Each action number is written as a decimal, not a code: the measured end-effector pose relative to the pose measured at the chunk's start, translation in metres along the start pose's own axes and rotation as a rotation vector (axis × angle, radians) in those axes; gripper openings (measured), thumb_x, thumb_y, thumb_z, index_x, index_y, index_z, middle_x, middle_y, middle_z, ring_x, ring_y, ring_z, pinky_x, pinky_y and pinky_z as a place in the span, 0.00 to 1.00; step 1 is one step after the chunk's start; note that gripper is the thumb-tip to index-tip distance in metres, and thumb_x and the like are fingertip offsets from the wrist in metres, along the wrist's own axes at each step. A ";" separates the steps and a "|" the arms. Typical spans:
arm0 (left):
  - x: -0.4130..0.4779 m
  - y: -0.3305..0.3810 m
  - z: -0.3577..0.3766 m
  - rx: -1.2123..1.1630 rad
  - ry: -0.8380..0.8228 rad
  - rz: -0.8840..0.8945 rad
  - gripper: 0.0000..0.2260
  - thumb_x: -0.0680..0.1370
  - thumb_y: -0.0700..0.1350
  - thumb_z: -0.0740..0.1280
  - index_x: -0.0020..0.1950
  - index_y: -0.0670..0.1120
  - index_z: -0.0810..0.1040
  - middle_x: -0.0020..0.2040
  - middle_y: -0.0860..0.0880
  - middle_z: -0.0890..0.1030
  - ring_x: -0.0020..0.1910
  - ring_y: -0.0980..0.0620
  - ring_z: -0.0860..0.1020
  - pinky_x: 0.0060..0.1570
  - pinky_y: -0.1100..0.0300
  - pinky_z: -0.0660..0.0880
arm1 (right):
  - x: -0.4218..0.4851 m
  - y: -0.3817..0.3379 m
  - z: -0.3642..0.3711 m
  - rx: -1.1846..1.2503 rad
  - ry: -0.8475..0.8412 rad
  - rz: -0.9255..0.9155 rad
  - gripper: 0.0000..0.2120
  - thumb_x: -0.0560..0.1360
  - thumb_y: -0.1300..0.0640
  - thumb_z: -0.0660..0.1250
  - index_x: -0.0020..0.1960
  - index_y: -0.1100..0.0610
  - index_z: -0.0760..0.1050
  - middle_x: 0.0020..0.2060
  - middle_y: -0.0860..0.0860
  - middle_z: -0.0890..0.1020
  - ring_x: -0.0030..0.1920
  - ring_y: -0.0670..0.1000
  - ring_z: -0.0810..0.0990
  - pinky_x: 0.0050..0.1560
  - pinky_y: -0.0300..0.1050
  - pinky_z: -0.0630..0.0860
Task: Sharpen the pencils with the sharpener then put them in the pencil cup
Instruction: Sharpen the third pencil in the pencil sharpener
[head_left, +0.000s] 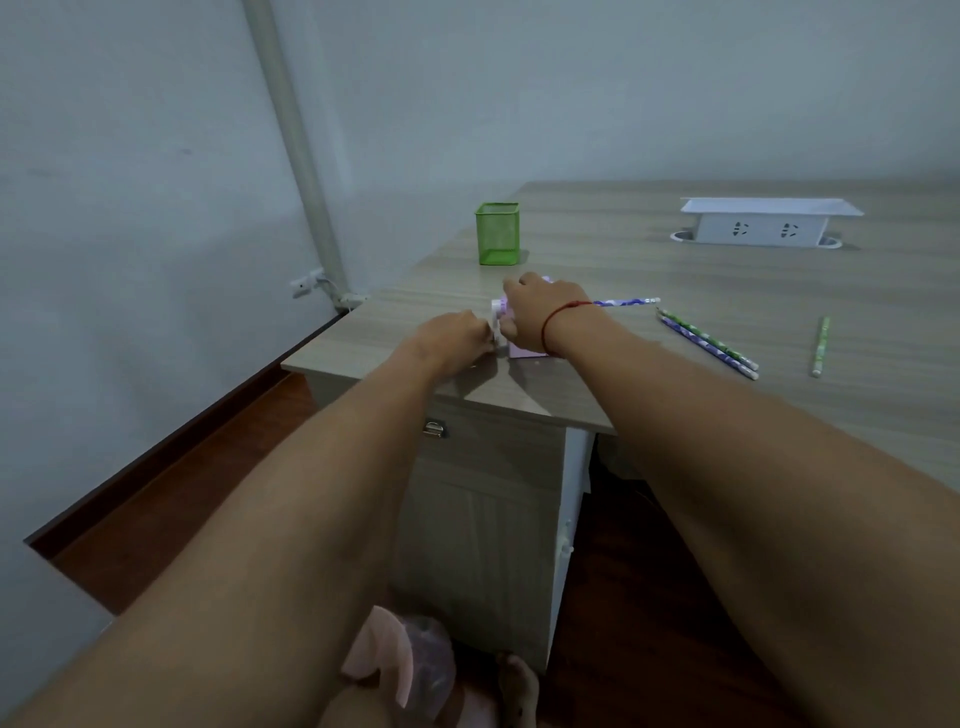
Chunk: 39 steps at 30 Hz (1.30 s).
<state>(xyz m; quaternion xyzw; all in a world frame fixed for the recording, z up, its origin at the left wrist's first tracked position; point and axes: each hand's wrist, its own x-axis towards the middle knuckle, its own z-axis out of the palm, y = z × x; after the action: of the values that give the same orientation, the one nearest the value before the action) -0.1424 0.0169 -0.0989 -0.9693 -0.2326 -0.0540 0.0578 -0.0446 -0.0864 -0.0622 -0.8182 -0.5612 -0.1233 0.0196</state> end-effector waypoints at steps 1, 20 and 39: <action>0.003 -0.001 -0.002 -0.015 -0.002 -0.010 0.13 0.80 0.45 0.59 0.53 0.40 0.80 0.50 0.39 0.80 0.47 0.41 0.78 0.45 0.54 0.72 | 0.000 0.001 0.000 0.008 0.005 -0.008 0.22 0.80 0.49 0.53 0.69 0.59 0.65 0.67 0.58 0.70 0.65 0.60 0.72 0.60 0.53 0.71; 0.012 -0.012 -0.050 0.191 0.346 0.144 0.09 0.81 0.39 0.58 0.51 0.39 0.76 0.46 0.36 0.80 0.46 0.35 0.78 0.40 0.47 0.72 | 0.006 -0.003 -0.005 0.000 -0.052 0.066 0.20 0.81 0.50 0.54 0.70 0.58 0.65 0.66 0.57 0.72 0.64 0.60 0.73 0.60 0.53 0.71; -0.024 0.013 0.003 0.172 0.110 0.036 0.09 0.78 0.39 0.61 0.54 0.38 0.76 0.50 0.39 0.80 0.47 0.41 0.80 0.43 0.53 0.74 | 0.003 -0.002 -0.007 0.004 -0.036 0.034 0.20 0.81 0.49 0.54 0.67 0.59 0.69 0.64 0.59 0.74 0.62 0.61 0.76 0.58 0.52 0.73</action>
<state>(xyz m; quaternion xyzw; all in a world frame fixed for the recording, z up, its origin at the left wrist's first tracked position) -0.1569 -0.0049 -0.1061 -0.9604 -0.2155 -0.0862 0.1543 -0.0464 -0.0844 -0.0553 -0.8297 -0.5477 -0.1069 0.0135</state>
